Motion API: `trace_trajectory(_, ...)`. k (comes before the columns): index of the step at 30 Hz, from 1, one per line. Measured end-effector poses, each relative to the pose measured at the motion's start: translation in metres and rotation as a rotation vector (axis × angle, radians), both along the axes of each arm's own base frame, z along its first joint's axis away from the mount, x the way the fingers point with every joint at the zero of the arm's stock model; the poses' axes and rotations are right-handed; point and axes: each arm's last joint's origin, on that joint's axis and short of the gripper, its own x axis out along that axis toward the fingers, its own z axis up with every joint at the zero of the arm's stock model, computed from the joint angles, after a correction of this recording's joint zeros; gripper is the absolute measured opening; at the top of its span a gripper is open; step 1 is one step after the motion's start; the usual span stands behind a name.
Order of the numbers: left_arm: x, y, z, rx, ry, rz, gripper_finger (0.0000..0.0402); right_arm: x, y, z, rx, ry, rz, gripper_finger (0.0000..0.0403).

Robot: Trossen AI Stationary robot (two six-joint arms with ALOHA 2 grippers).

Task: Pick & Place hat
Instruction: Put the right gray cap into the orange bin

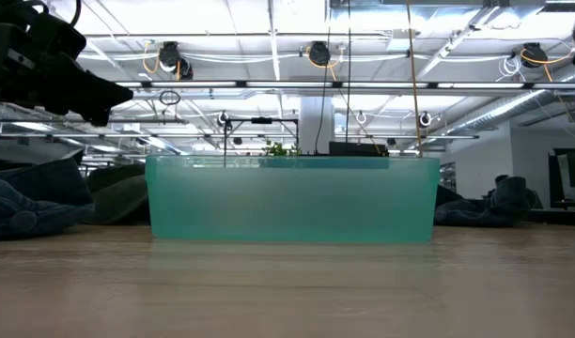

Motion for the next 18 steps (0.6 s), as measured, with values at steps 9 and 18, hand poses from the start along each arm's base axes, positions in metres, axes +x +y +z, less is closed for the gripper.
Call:
trace_trajectory(9,0.0,0.0,0.0,0.0,0.0,0.0,0.0037,-0.006,-0.007,0.04,0.024,-0.04,0.028,0.0)
trace_trajectory(18,0.0,0.0,0.0,0.0,0.0,0.0,0.0037,-0.003,-0.014,0.049,0.041,-0.047,-0.022,0.0)
